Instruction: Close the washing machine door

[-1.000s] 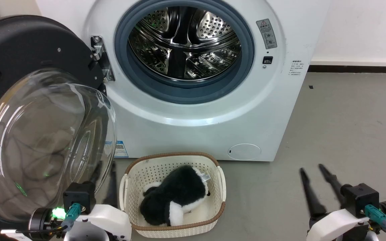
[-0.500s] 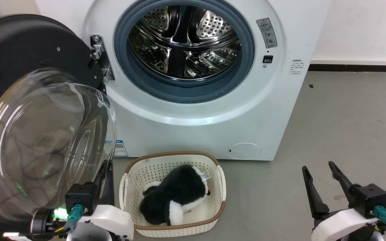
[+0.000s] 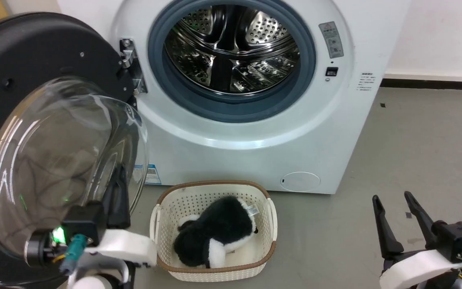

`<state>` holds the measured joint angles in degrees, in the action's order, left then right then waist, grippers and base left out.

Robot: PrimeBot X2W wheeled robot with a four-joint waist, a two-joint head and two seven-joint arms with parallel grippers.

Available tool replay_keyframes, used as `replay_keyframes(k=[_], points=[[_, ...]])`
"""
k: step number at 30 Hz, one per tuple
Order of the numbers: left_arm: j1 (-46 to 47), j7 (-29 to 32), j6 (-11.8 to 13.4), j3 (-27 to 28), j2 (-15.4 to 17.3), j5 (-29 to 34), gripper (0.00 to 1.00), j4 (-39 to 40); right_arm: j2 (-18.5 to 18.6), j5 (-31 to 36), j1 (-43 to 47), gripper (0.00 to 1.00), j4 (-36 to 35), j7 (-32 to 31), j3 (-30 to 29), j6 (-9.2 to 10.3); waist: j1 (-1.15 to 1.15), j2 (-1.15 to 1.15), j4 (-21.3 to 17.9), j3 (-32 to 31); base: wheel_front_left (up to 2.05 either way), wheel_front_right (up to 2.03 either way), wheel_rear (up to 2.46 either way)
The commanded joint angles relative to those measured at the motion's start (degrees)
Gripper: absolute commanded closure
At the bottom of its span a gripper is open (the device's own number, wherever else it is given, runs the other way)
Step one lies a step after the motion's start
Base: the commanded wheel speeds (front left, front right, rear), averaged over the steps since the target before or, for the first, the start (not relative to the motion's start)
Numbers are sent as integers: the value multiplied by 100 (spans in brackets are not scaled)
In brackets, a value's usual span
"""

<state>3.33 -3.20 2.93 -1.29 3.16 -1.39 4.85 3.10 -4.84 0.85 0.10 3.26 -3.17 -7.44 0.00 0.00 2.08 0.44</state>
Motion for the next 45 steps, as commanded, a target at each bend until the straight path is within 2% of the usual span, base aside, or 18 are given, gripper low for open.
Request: replay_keyframes(k=[1,12,22,34,45], points=[[132,-57,20,16,40,-44,100,80,-6,-61,18,0,5,56,-30,-1,0,0,28,2,0,0,0],[643,-188,-137,468,139,-367,100,740,-8,-248,39,0,59,187,-185,-2,0,0,330,23,0,0,0],[1137,-308,-320,1247,268,-1136,100,925,-9,-406,48,0,185,307,-352,-2,0,0,700,60,0,0,0],[1682,-135,-330,2169,637,-2345,100,610,-12,-607,16,0,345,449,-592,-2,0,0,1181,138,0,0,0],[1755,518,-223,2976,853,-3578,100,-440,-14,-791,-4,0,497,581,-737,-3,0,0,1473,208,0,0,0]])
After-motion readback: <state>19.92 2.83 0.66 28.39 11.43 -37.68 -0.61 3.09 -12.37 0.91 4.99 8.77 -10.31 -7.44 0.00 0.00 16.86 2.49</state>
